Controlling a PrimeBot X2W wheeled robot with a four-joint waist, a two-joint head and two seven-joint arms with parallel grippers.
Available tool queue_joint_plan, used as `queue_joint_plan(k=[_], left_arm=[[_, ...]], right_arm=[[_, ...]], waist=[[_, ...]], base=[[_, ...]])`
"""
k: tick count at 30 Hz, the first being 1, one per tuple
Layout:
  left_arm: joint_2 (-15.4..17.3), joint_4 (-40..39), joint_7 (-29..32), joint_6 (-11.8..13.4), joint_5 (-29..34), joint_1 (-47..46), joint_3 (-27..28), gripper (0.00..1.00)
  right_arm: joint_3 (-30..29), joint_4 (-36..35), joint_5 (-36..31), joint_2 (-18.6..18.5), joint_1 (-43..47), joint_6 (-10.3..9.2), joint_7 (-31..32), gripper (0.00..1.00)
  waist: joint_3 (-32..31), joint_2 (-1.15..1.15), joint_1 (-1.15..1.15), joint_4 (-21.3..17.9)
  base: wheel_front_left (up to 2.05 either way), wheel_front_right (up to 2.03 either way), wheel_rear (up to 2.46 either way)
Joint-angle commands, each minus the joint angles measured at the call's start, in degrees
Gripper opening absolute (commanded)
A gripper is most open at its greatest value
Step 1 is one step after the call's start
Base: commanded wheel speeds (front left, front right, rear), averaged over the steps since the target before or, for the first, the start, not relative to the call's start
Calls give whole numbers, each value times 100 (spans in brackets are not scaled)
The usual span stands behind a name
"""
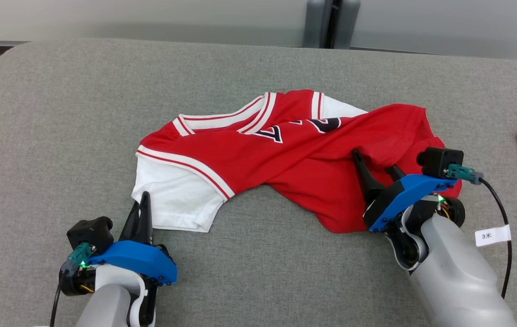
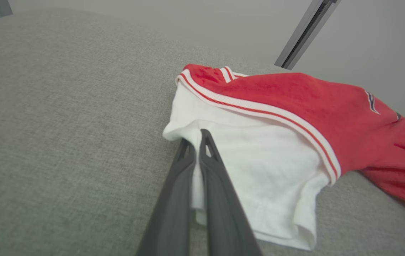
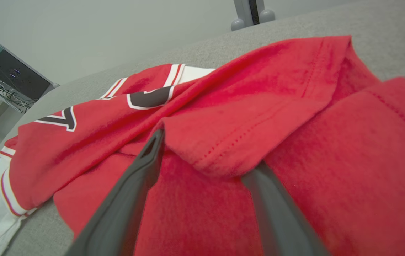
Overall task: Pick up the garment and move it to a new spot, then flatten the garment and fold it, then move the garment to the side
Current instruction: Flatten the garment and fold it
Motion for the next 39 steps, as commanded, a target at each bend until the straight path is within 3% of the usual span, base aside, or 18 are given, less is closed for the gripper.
queue_joint_plan(k=[1, 7, 9, 11, 13, 15, 16, 23, 28, 33, 39], left_arm=[[47, -37, 9, 25, 5, 58, 5, 0], [72, -126, 26, 50, -11, 76, -23, 0], [81, -144, 33, 58, -22, 81, -31, 0], [91, -161, 40, 72, -31, 84, -38, 0], [92, -171, 51, 78, -35, 80, -48, 0], [105, -187, 58, 84, -41, 83, -55, 0], [110, -192, 56, 90, -45, 87, -57, 0], [198, -454, -70, 58, 5, -18, -69, 0], [331, -1032, -114, 16, 13, -150, -26, 0], [514, -1990, 47, 3, -137, -239, 108, 0], [792, -3447, 537, 175, -115, -289, 215, 0]], right_arm=[[28, 27, 54, -23, -91, 0, -43, 100], [-26, 177, 256, -21, -107, 0, -199, 100], [-44, 230, 320, -22, -126, 0, -262, 80], [-50, 292, 344, -22, -140, 0, -336, 49], [-84, 340, 373, -23, -193, 0, -462, 32], [-103, 396, 372, -22, -229, 0, -564, 5], [-116, 428, 318, -23, -243, 0, -621, 0], [-222, 310, -29, -23, -340, 0, -912, 0], [-312, -217, -422, -55, -177, 0, -970, 0], [-392, -1238, -750, -185, 118, 0, -718, 0], [-715, -3160, -1102, -364, 710, 0, 59, 0]], waist=[[5, 0, 0, -6], [49, 0, 0, -10], [67, 0, 0, -10], [81, 0, 0, -10], [93, 0, 0, -7], [97, 0, 0, -9], [95, 0, 0, -13], [-33, 0, 0, -91], [-319, 0, 0, -205], [-735, 0, 0, -377], [-1265, 0, 0, -609]], base=[[0, 0, 0], [0, 0, 0], [0, 0, 0], [0, 0, 0], [0, 0, 0], [0, 0, 0], [0, 0, 0], [0, 0, 0], [0, 0, 0], [0, 0, 0], [0, 0, 0]])
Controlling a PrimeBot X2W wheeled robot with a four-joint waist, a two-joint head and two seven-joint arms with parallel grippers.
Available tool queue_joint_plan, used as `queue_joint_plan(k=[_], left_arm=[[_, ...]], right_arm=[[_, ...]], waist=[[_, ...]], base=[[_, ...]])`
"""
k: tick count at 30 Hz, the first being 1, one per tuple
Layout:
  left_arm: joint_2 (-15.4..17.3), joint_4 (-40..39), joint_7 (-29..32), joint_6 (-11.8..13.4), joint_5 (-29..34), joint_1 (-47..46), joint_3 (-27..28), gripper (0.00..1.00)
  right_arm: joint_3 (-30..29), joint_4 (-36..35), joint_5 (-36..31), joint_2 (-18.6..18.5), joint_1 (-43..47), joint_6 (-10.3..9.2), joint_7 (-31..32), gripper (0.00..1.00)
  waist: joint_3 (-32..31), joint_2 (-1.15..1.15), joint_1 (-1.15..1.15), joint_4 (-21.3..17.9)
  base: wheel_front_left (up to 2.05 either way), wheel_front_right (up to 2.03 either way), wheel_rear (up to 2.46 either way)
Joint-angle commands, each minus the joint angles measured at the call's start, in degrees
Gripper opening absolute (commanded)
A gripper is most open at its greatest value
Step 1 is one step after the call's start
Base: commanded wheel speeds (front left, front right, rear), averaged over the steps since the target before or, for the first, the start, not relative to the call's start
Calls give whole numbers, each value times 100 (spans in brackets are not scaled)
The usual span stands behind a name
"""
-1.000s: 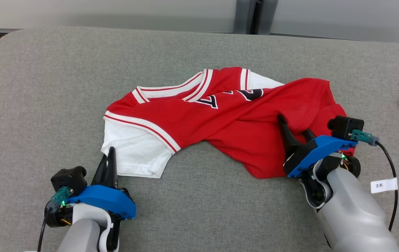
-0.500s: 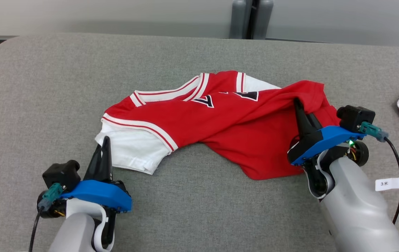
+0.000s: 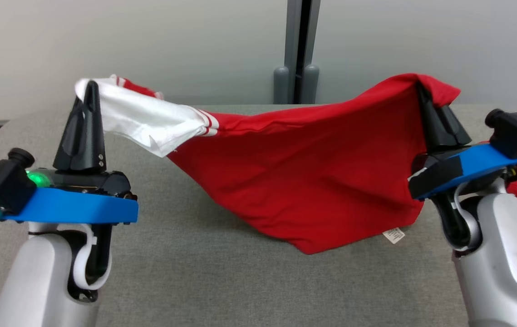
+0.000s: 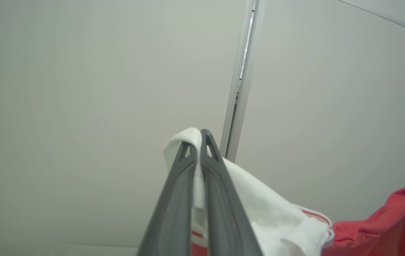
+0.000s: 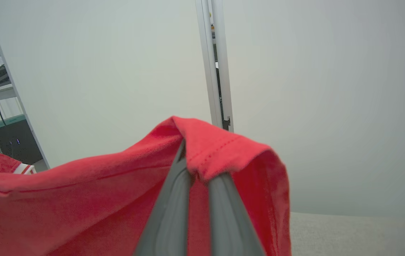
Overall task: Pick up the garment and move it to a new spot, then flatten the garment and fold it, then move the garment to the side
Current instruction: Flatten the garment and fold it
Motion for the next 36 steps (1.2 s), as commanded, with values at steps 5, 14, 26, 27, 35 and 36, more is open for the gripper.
queue_joint_plan(k=[5, 14, 26, 27, 35, 36], left_arm=[[352, -1366, 599, 188, 81, -262, 134, 0], [755, -2617, 1596, 320, -46, -982, 269, 0], [1035, -1323, 2315, -99, -12, -2378, -174, 0], [1063, -1181, 2331, -138, 44, -2598, -213, 0], [918, 162, 1912, -260, 470, -4387, -366, 0], [873, 385, 1791, -264, 536, -4625, -386, 0]], right_arm=[[-353, -2059, -303, -97, 567, 0, 954, 0], [-886, -4199, -419, -148, 864, 0, 2284, 0], [-531, -2802, -397, -375, -272, 0, 2642, 0], [-458, -2577, -427, -402, -546, 0, 2624, 0], [-224, -1022, -775, -518, -2540, 0, 2352, 0], [-209, -813, -852, -535, -2784, 0, 2300, 0]], waist=[[-514, 0, 1, -382], [-452, 0, 1, -613], [870, 0, 1, -624], [990, 0, 1, -614], [1556, 0, 1, -435], [1597, 0, 1, -407]], base=[[0, 0, 0], [0, 0, 0], [0, 0, 0], [0, 0, 0], [0, 0, 0], [0, 0, 0]])
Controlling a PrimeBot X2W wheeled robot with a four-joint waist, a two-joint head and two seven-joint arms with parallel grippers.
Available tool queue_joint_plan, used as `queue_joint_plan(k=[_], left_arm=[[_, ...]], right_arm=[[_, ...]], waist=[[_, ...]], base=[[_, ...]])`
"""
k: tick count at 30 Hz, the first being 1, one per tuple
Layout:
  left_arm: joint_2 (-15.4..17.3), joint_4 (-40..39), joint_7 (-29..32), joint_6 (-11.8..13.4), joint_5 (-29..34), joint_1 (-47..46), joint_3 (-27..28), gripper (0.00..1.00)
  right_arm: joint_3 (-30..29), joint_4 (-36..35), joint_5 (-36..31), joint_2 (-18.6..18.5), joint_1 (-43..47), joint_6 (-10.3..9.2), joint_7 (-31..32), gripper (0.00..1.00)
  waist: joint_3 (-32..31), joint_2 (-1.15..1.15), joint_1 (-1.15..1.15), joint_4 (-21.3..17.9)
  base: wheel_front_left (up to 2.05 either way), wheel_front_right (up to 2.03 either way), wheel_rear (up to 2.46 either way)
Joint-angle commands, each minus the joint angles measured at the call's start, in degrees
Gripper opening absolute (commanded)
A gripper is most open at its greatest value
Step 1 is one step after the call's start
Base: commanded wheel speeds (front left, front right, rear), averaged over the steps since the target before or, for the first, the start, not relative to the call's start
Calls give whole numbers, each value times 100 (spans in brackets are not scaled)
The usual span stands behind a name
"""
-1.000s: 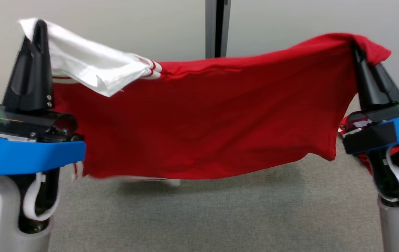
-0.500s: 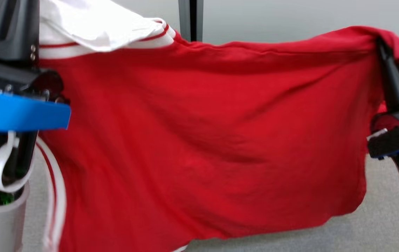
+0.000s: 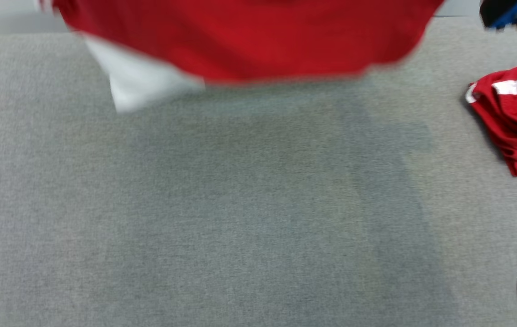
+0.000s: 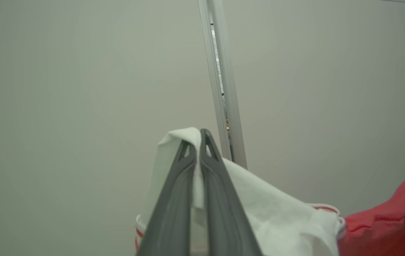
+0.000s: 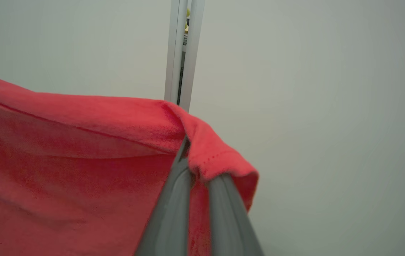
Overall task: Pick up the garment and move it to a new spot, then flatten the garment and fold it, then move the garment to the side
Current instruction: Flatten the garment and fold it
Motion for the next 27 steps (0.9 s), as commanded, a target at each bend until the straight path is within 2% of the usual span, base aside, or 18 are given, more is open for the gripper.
queue_joint_plan(k=[1, 4, 8, 13, 18, 22, 27], left_arm=[[-48, 150, -96, -11, 55, -184, -10, 0], [-249, 754, -426, 0, 129, -550, -87, 0], [-484, 1312, -817, -45, 57, -496, -174, 0], [-632, 1734, -1293, -117, -11, 72, -357, 0], [-673, 1907, -1822, -176, -197, 960, -429, 0], [-643, 1796, -2190, -202, -415, 1701, -295, 0], [-557, 1334, -2454, -101, -465, 2660, -167, 0]], right_arm=[[2, 137, -66, -20, -173, 0, -57, 0], [-29, 726, -295, 63, -657, 0, -211, 0], [16, 1415, -582, 171, -793, 0, -509, 0], [-7, 2284, -776, 315, -487, 0, -1068, 0], [-43, 3012, -643, 406, -103, 0, -1713, 0], [102, 3194, -462, 411, 237, 0, -2236, 0], [277, 2974, -140, 365, 792, 0, -2767, 0]], waist=[[145, 0, -2, 143], [296, 0, -2, 236], [555, 0, -2, 356], [898, 0, -2, 424], [1068, 0, -2, 441], [1047, 0, -2, 388], [843, 0, -2, 332]], base=[[0, 0, 0], [0, 0, 0], [0, 0, 0], [0, 0, 0], [0, 0, 0], [0, 0, 0], [0, 0, 0]])
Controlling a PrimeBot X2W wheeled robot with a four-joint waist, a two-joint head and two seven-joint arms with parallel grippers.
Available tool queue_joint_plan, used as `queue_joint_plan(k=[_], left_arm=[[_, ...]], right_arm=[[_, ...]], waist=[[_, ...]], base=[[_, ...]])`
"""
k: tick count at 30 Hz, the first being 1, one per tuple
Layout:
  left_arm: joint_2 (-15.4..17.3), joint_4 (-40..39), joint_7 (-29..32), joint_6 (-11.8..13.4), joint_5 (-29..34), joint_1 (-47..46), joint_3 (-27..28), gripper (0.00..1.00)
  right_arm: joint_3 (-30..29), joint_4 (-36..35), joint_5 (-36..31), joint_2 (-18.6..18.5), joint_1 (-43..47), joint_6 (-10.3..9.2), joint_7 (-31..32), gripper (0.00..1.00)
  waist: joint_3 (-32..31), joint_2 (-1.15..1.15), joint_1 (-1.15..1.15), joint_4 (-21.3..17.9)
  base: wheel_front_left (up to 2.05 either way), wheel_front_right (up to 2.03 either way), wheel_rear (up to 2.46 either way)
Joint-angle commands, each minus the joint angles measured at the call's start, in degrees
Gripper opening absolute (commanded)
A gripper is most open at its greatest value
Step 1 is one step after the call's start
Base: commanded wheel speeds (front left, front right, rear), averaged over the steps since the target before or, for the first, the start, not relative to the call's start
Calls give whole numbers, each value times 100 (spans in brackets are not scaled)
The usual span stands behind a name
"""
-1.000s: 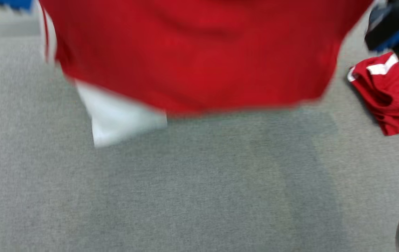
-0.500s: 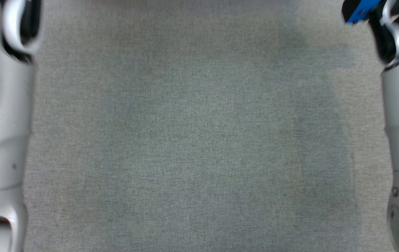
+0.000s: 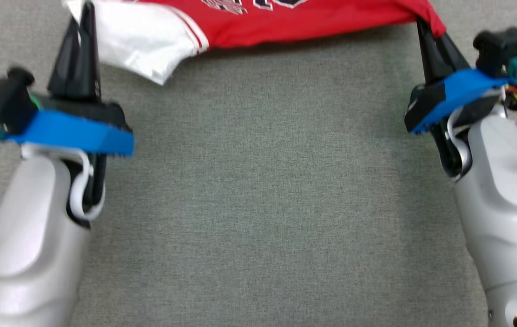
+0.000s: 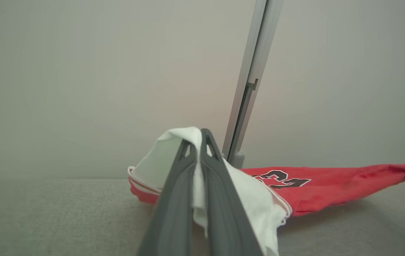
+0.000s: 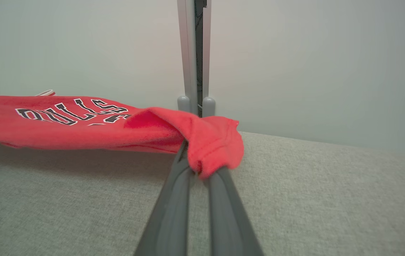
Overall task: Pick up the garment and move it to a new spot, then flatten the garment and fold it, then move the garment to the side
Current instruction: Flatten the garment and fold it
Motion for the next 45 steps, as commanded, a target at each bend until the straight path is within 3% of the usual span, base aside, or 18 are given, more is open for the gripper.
queue_joint_plan(k=[1, 12, 20, 27, 34, 45], left_arm=[[8, -150, -51, 37, -26, 176, 53, 0], [-21, -1623, -124, 325, -44, 2356, 100, 0], [114, -2811, 232, 772, -144, 3997, 81, 0], [201, -3591, 613, 1117, -202, 4952, 50, 0], [193, -3380, 922, 1168, -266, 5093, -135, 0], [10, -2529, 1005, 834, -538, 4216, -250, 0]], right_arm=[[12, -106, 75, -57, 201, 0, -90, 0], [-198, -1598, 367, -98, 2332, 0, -75, 0], [-498, -3285, 418, 201, 4273, 0, 632, 0], [-662, -4470, 364, 378, 5495, 0, 1404, 0], [-666, -4486, 365, 431, 5713, 0, 2055, 0], [-693, -3964, 141, 432, 5135, 0, 2668, 0]], waist=[[-100, 0, 0, -23], [-1195, 0, 0, 17], [-1976, 0, 0, -35], [-2142, 0, 0, -53], [-2115, 0, 0, -38], [-1885, 0, 0, 38]], base=[[0, 0, 0], [0, 0, 0], [0, 0, 0], [0, 0, 0], [0, 0, 0], [0, 0, 0]])
